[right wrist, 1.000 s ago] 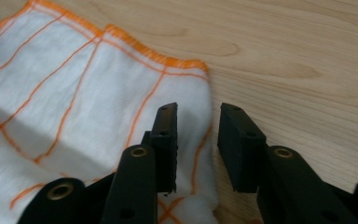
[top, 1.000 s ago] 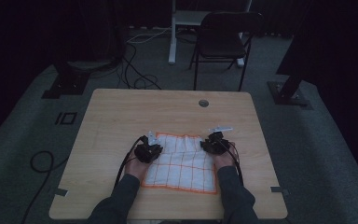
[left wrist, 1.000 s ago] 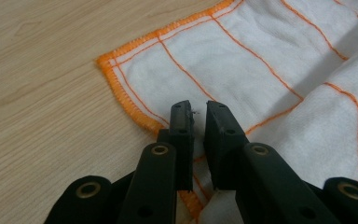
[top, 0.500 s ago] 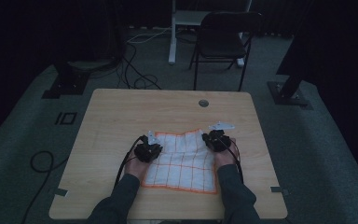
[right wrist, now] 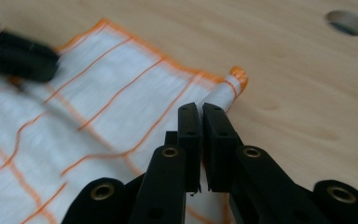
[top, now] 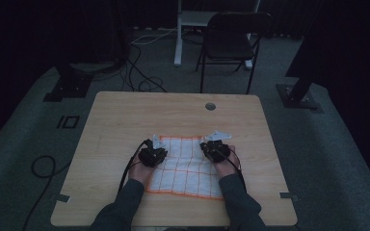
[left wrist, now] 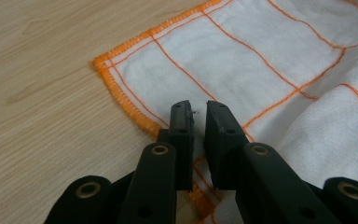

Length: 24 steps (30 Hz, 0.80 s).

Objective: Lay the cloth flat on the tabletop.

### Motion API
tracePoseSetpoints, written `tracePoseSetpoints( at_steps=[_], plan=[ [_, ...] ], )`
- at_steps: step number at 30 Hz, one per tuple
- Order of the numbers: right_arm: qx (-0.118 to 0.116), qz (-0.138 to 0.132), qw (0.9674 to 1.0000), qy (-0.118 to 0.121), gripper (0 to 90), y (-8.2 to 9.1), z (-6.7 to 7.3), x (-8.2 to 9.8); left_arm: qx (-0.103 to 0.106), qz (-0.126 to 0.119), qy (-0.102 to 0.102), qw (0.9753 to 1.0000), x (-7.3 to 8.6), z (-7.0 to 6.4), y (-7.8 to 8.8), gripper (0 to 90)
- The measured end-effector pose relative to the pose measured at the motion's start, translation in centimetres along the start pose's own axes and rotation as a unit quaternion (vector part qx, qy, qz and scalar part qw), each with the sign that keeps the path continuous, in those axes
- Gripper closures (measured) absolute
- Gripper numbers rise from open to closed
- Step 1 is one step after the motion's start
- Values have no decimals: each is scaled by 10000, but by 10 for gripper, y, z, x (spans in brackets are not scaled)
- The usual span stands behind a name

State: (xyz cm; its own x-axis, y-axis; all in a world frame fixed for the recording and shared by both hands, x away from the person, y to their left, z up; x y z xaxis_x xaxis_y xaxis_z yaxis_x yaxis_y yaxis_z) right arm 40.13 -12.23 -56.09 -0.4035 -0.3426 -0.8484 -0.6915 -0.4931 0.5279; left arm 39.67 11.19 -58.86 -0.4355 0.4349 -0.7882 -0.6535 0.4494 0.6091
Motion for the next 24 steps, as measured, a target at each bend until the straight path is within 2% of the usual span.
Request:
tracePoseSetpoints(
  at_steps=[6,9,11,12,14,16,18,20,24],
  plan=[
    [-166,54,9996,237,862,-2,19,13,-9,-4,0,10000,0,0,0,820],
    [-328,103,9990,298,850,-2,27,17,-11,-8,4,10000,0,0,0,820],
    [-543,207,9980,234,793,-3,29,19,-9,-7,9,10000,0,0,0,820],
    [-643,239,9974,225,756,-3,29,20,-11,-7,5,10000,0,0,0,820],
    [-691,203,9973,168,731,-2,27,20,-5,-16,12,10000,0,0,0,820],
    [-772,65,9970,24,702,2,24,17,3,-17,17,10000,0,0,0,820],
    [-807,21,9967,0,694,4,22,16,4,-18,18,10000,0,0,0,819],
    [-958,-137,9952,-111,662,12,19,13,1,-18,20,10000,0,0,0,820],
    [-900,-243,9956,-56,659,18,14,10,4,-19,23,10000,0,0,0,820]
  ],
)
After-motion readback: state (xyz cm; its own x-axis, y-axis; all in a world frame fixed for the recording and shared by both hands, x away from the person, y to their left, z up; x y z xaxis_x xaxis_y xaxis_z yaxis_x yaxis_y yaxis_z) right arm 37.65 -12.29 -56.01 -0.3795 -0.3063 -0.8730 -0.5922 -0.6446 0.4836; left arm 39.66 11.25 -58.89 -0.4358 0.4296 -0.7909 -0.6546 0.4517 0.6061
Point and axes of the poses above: each handheld gripper's, and its own axes: y roughly backward along the jaws, x roughly out of its underside, z roughly to its left, the point moved 3 cm from there along -y, roughly forward along the jaws, and after that the axes turned 7 degrees about -z, right-handed, at the moved point
